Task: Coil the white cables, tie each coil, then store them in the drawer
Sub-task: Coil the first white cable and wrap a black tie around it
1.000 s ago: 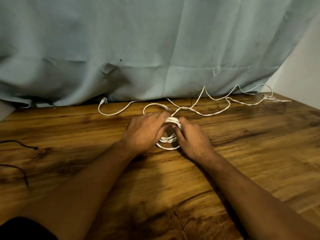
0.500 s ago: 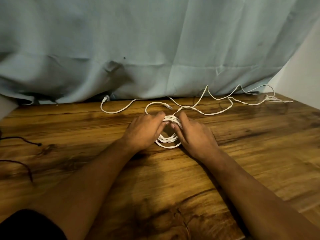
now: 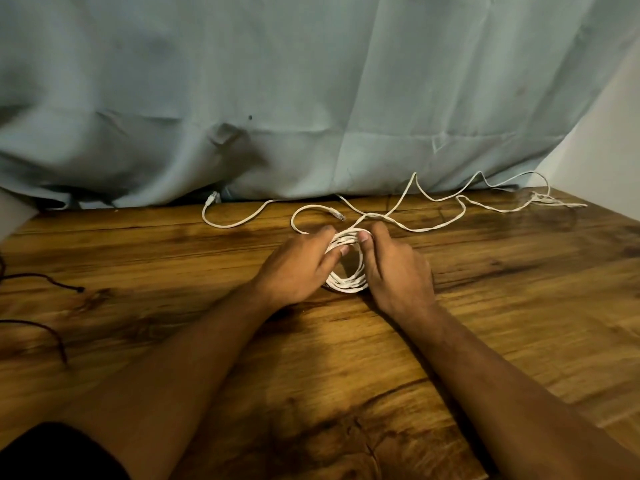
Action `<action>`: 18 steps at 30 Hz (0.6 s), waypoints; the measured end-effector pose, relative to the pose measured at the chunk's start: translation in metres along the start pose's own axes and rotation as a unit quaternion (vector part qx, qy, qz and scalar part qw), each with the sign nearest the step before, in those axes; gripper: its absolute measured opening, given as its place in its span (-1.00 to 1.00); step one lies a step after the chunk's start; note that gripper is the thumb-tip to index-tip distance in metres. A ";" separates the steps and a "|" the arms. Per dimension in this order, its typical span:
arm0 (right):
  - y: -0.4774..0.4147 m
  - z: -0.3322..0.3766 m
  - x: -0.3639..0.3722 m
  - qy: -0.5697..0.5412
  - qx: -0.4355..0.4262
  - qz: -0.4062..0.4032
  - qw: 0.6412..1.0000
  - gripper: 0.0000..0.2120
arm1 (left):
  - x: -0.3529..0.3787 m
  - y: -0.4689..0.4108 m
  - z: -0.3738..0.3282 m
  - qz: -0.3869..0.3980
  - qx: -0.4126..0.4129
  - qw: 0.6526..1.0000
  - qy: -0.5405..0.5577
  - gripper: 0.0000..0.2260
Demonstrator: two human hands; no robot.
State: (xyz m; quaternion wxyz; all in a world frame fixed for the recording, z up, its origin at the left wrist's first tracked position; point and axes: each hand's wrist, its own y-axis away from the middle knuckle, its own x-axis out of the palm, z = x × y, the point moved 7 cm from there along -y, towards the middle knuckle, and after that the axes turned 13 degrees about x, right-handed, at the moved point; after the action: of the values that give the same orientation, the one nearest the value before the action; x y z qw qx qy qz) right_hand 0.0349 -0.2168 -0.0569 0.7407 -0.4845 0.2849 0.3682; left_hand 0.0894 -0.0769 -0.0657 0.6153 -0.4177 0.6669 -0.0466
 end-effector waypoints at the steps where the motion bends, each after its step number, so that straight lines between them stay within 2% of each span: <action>1: 0.000 -0.001 -0.002 -0.007 0.013 -0.003 1.000 -0.64 | 0.001 0.000 0.002 -0.004 -0.005 1.000 0.008 -0.73; 6: -0.001 -0.005 0.001 -0.015 0.039 0.015 0.999 -0.64 | 0.003 -0.001 0.006 -0.013 -0.027 1.000 0.008 -0.76; 11: 0.001 -0.001 0.006 0.050 -0.009 0.049 0.998 -0.65 | -0.001 0.001 0.011 -0.014 -0.055 0.998 -0.017 -0.76; 14: 0.003 0.006 0.007 0.093 -0.023 0.035 0.995 -0.63 | -0.003 0.002 0.014 -0.015 -0.063 0.998 -0.024 -0.76; 18: 0.003 0.016 -0.001 0.092 0.002 -0.004 0.996 -0.48 | -0.006 0.002 0.013 -0.034 -0.059 0.998 -0.016 -0.80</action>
State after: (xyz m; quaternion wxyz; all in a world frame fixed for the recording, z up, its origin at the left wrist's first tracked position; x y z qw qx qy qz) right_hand 0.0336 -0.2015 -0.0518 0.7136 -0.5157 0.3512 0.3185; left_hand 0.0991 -0.0659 -0.0651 0.5985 -0.4759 0.6441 -0.0212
